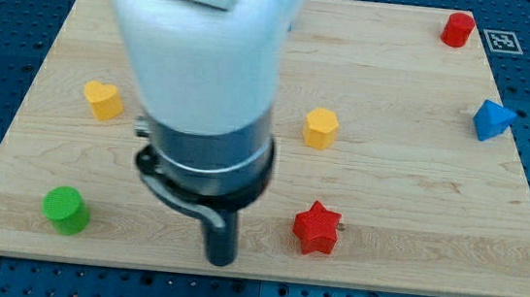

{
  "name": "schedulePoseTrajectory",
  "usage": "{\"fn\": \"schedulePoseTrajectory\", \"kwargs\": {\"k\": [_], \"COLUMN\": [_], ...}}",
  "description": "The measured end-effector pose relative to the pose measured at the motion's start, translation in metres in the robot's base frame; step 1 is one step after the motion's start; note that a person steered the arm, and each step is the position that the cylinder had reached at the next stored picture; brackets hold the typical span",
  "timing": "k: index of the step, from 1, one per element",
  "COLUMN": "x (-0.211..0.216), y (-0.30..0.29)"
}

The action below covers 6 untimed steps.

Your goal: Move the red star diagonally to the bottom left of the yellow hexagon

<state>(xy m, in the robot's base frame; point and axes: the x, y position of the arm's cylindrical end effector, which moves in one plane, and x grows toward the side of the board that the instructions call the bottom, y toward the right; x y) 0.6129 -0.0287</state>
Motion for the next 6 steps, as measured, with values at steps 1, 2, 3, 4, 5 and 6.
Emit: {"fn": "schedulePoseTrajectory", "kwargs": {"k": [1,2,3,4,5,6], "x": [0.003,0.005,0.006,0.006,0.006,0.001], "y": [0.037,0.06,0.08,0.104,0.11,0.11]}}
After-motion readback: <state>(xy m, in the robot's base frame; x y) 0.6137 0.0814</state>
